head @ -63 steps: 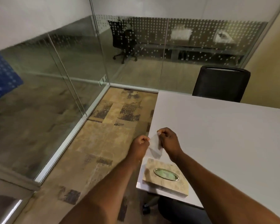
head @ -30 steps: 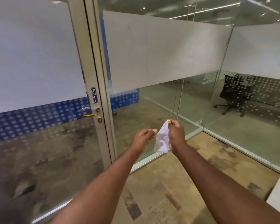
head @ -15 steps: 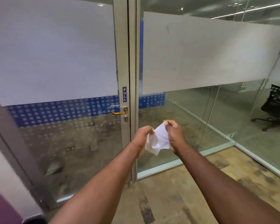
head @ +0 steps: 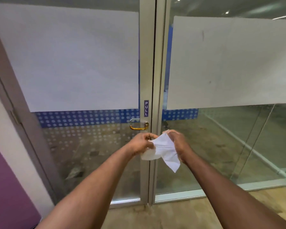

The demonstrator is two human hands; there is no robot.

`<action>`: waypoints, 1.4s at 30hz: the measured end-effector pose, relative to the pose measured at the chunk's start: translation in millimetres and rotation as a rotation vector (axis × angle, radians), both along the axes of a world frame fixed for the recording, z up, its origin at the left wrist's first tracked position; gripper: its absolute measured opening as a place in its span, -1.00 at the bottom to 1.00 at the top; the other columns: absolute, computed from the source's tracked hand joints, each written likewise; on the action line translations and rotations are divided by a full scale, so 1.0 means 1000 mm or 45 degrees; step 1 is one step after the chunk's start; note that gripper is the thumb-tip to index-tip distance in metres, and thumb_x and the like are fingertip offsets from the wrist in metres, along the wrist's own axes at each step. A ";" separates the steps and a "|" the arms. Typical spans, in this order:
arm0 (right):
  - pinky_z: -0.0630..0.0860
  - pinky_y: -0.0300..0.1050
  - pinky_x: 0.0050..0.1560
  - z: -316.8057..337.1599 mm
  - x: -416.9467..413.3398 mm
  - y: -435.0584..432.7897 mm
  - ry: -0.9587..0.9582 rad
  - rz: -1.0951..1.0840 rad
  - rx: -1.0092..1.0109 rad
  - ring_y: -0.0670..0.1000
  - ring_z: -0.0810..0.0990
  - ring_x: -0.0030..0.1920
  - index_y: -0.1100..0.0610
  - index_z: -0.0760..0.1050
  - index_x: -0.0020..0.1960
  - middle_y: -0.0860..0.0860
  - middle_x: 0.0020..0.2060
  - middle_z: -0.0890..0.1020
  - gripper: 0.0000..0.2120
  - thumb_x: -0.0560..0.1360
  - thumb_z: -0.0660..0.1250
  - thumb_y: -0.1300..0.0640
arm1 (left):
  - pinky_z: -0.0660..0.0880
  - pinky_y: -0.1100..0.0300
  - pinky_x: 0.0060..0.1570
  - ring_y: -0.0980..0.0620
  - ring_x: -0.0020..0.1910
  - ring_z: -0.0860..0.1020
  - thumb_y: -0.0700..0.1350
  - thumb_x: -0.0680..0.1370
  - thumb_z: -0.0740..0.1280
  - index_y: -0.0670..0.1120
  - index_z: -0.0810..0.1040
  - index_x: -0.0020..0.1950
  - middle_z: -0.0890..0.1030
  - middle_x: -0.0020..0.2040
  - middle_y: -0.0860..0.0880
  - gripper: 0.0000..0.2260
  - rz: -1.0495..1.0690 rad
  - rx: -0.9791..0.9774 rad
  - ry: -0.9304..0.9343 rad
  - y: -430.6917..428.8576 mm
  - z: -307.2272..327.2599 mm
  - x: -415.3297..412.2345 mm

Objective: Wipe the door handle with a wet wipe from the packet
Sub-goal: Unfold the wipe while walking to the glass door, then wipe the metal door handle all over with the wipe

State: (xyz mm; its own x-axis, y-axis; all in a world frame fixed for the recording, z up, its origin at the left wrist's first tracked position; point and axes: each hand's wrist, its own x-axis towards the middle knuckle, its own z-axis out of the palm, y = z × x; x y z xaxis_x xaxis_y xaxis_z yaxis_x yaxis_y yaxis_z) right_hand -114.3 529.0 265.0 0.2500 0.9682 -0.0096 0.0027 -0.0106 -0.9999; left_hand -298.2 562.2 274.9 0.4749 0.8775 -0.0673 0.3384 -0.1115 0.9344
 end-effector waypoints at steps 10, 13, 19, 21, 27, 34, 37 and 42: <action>0.38 -0.16 -0.29 -0.015 0.003 0.069 -0.357 0.552 -0.144 -0.02 0.49 -0.36 0.16 0.64 -0.19 0.01 -0.37 0.61 -0.84 0.42 0.53 0.07 | 0.44 0.21 -0.29 0.11 -0.28 0.53 -0.17 0.53 0.49 -0.06 0.67 -0.10 0.66 -0.19 -0.02 -0.97 0.384 0.467 0.294 0.058 -0.003 -0.004; 0.39 -0.15 -0.28 -0.020 -0.002 0.087 -0.132 0.487 -0.074 0.02 0.50 -0.34 0.18 0.60 -0.20 0.09 -0.33 0.62 -0.87 0.47 0.47 0.14 | 0.44 0.19 -0.28 0.08 -0.23 0.55 -0.13 0.54 0.47 0.02 0.63 -0.13 0.64 -0.19 0.03 -0.92 0.430 0.483 0.326 0.077 -0.006 -0.008; 0.43 -0.19 -0.31 -0.025 -0.012 0.120 0.134 0.329 0.001 0.01 0.53 -0.35 0.23 0.56 -0.17 0.10 -0.34 0.62 -0.89 0.47 0.42 0.19 | 0.43 0.19 -0.23 0.11 -0.18 0.58 -0.03 0.53 0.49 0.07 0.62 -0.12 0.64 -0.17 0.10 -0.93 0.512 0.519 0.368 0.122 -0.020 -0.030; 0.40 -0.14 -0.26 -0.025 -0.015 0.135 0.204 0.253 0.015 0.05 0.51 -0.31 0.21 0.54 -0.18 0.13 -0.33 0.60 -0.83 0.38 0.45 0.11 | 0.48 0.17 -0.19 0.11 -0.12 0.60 -0.02 0.53 0.46 0.08 0.63 -0.08 0.65 -0.13 0.11 -0.97 0.536 0.543 0.371 0.142 -0.023 -0.038; 0.46 -0.12 -0.22 -0.027 -0.016 0.191 0.274 -0.083 0.045 0.09 0.57 -0.31 0.15 0.55 -0.19 0.07 -0.35 0.64 -0.80 0.27 0.45 0.07 | 0.46 0.13 0.17 0.11 0.18 0.49 -0.04 0.62 0.33 0.05 0.58 0.19 0.54 0.16 0.11 -0.84 0.614 0.890 0.405 0.205 0.002 -0.063; 0.49 -0.12 -0.19 -0.055 -0.014 0.248 0.125 -0.461 0.037 0.11 0.62 -0.18 0.16 0.57 -0.02 0.13 -0.14 0.67 -0.88 0.46 0.43 0.28 | 0.29 0.02 0.51 -0.01 0.55 0.28 -0.06 0.63 0.31 -0.03 0.49 0.41 0.39 0.53 -0.01 -0.66 0.516 1.342 0.425 0.296 0.043 -0.077; 0.48 -0.13 -0.20 -0.069 -0.013 0.265 0.050 -0.561 0.001 0.10 0.62 -0.16 0.18 0.58 0.01 0.11 -0.13 0.68 -0.87 0.47 0.42 0.28 | 0.18 -0.07 0.59 -0.07 0.62 0.16 -0.09 0.62 0.32 -0.08 0.43 0.47 0.29 0.60 -0.08 -0.59 0.430 1.575 0.469 0.336 0.060 -0.077; 0.49 -0.14 -0.21 -0.081 -0.008 0.299 -0.076 -0.552 -0.097 0.07 0.61 -0.24 0.17 0.61 -0.05 0.08 -0.25 0.67 -0.92 0.48 0.38 0.29 | -0.04 -0.04 0.64 -0.11 0.66 -0.01 -0.07 0.65 0.24 -0.12 0.29 0.57 0.12 0.66 -0.14 -0.51 0.299 1.872 0.611 0.385 0.091 -0.068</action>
